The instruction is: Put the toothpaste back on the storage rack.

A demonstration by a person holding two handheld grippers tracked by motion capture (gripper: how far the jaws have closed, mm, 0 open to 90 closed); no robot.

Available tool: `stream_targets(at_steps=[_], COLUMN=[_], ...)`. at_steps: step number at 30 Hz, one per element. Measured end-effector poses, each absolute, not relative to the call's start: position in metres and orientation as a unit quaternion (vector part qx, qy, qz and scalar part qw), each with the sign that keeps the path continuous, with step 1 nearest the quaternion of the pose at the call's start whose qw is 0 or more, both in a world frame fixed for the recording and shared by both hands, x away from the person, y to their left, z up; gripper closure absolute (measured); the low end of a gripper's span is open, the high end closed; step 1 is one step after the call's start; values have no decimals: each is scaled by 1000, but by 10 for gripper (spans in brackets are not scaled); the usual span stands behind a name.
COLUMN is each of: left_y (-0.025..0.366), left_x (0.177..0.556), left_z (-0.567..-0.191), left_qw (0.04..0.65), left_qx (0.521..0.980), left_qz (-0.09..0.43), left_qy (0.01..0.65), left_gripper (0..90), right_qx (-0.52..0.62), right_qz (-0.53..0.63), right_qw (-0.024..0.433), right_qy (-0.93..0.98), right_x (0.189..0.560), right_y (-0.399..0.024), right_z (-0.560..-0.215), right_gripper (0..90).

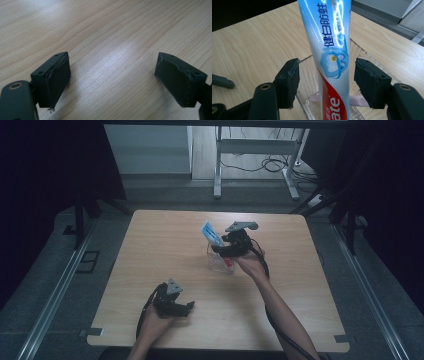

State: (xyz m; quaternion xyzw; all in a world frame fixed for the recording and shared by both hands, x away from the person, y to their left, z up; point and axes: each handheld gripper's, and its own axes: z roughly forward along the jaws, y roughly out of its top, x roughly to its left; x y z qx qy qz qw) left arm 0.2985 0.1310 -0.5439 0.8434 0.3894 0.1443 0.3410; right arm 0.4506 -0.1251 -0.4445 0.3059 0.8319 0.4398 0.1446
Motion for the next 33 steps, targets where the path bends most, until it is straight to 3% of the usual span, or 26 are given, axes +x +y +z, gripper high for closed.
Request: stream_targets(at_steps=[33], left_y=[131], left_x=[298], left_z=[-544], left_qw=[341], left_qx=[843], left_qz=[145], left_qy=[390], left_gripper=[134], right_qx=[288], right_qz=[447], right_qw=[153], right_qy=[833], right_x=[430], right_y=[-138], right_z=[-429], right_gripper=[198])
